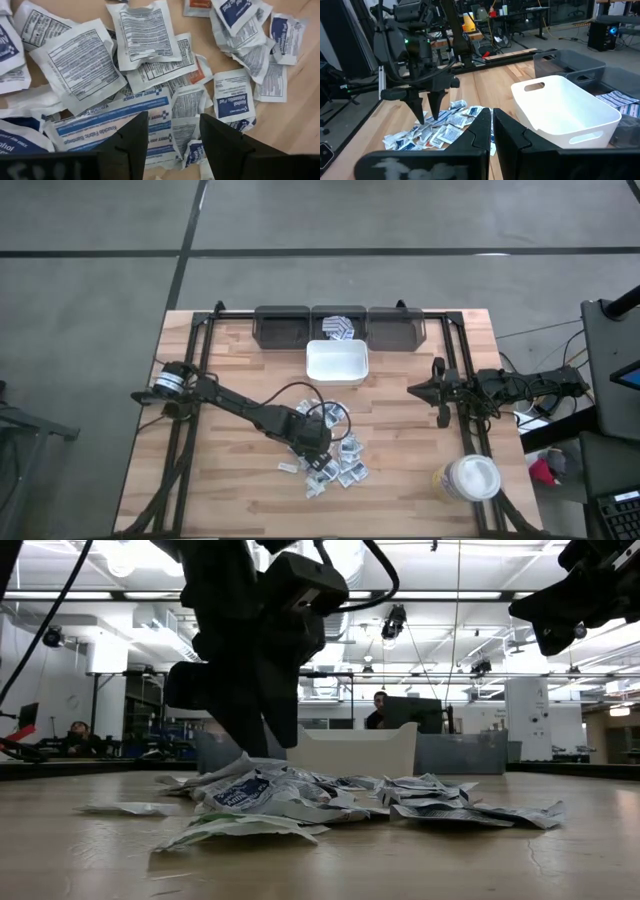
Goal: Pick & Place First Aid Supplies
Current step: Put the blue bandage into the middle black bin
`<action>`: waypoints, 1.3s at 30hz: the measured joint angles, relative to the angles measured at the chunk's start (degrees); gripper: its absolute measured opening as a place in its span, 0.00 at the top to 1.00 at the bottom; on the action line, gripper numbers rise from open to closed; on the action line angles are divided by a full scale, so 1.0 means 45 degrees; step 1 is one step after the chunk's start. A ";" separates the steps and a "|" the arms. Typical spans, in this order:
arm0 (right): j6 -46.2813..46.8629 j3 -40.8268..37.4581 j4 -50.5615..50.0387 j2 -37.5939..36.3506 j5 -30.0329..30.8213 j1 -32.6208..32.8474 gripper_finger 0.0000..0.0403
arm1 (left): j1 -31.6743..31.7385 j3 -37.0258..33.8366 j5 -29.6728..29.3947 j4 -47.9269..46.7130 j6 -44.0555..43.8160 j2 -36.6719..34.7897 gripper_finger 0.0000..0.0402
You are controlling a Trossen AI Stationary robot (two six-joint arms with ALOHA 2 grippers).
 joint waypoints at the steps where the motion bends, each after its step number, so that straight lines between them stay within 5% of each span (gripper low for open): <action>1: 0.0000 0.0000 0.0002 0.0000 -0.0003 0.0005 0.96 | 0.0000 0.0000 -0.0097 0.0024 0.0009 0.0011 0.58; 17: 0.0077 0.0000 0.0084 0.0000 -0.0005 0.0005 0.96 | -0.0053 0.0744 -0.0202 -0.1182 -0.0078 0.0976 0.58; 39: 0.0107 0.0000 0.0089 0.0000 -0.0005 0.0004 0.96 | -0.0053 0.0865 -0.0572 -0.2671 -0.0073 0.0976 0.72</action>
